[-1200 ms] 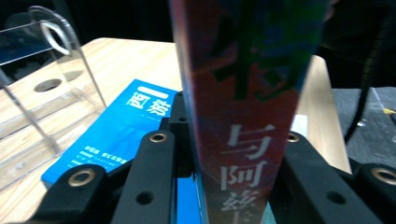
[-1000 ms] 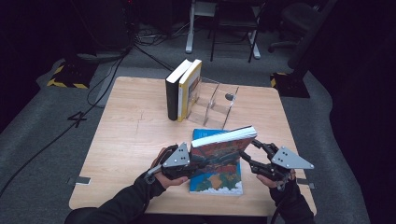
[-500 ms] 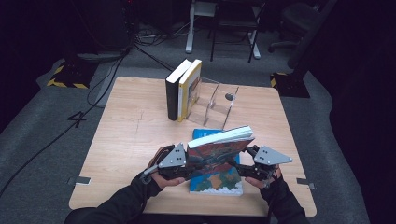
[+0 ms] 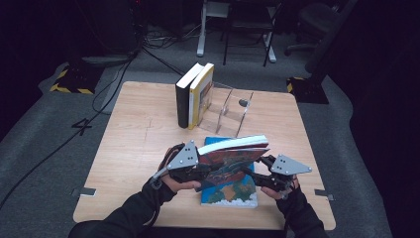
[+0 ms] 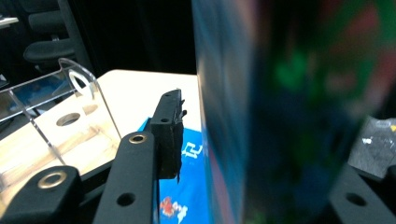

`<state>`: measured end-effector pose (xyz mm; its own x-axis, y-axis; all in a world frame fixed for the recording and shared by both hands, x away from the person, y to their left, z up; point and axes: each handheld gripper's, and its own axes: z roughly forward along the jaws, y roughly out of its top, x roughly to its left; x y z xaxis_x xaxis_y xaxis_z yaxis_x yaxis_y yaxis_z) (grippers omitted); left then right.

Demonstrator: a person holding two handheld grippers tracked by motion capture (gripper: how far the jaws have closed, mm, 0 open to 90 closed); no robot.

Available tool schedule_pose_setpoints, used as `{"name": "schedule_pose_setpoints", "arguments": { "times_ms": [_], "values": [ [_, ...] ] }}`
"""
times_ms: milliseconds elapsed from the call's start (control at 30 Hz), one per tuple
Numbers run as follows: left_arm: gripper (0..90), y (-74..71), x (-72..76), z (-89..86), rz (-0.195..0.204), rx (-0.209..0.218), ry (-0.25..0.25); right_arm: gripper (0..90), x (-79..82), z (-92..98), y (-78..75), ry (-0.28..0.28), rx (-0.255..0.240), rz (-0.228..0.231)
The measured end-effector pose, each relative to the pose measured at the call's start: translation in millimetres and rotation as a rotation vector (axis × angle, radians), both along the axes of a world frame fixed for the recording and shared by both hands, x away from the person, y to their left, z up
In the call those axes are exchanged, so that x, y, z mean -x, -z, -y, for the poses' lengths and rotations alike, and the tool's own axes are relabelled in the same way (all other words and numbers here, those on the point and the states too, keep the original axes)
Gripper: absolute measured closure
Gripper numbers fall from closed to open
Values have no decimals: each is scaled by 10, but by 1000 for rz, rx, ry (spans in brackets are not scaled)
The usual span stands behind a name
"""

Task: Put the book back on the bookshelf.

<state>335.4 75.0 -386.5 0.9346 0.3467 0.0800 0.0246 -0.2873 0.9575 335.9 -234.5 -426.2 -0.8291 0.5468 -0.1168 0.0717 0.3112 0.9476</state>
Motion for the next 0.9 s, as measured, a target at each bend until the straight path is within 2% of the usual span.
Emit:
{"name": "schedule_pose_setpoints", "arguments": {
  "times_ms": [133, 167, 200, 233, 433, 633, 667, 767, 833, 900],
  "values": [
    [595, -8, -20, 36, -7, 24, 8, 517, 0, 0, -1, -1, -1, 2],
    [615, -10, -31, 38, -13, 34, 25, 517, 1, 1, -1, -1, -1, 1],
    [680, -6, -29, 43, -8, 42, 30, 517, 1, 2, -2, 0, -1, 4],
    [713, -9, -26, 44, -1, 36, 28, 511, 0, 3, -2, 3, -1, 3],
    [733, -20, -60, 33, -15, 37, 17, 445, -6, 25, -8, 14, 3, -7],
    [737, -73, -208, 48, -19, 34, -39, 442, -48, 194, -1, 66, -20, -19],
    [738, -93, -235, 52, -11, 36, -51, 441, -57, 228, 2, 76, -28, -31],
    [739, -154, -317, 88, 39, 3, -106, 441, -78, 284, 15, 96, -35, -41],
    [739, -190, -398, 94, 57, -16, -136, 441, -94, 299, 28, 102, -31, -41],
    [740, -226, -488, 74, 60, -14, -166, 441, -108, 310, 48, 107, -25, -49]
  ]
}}
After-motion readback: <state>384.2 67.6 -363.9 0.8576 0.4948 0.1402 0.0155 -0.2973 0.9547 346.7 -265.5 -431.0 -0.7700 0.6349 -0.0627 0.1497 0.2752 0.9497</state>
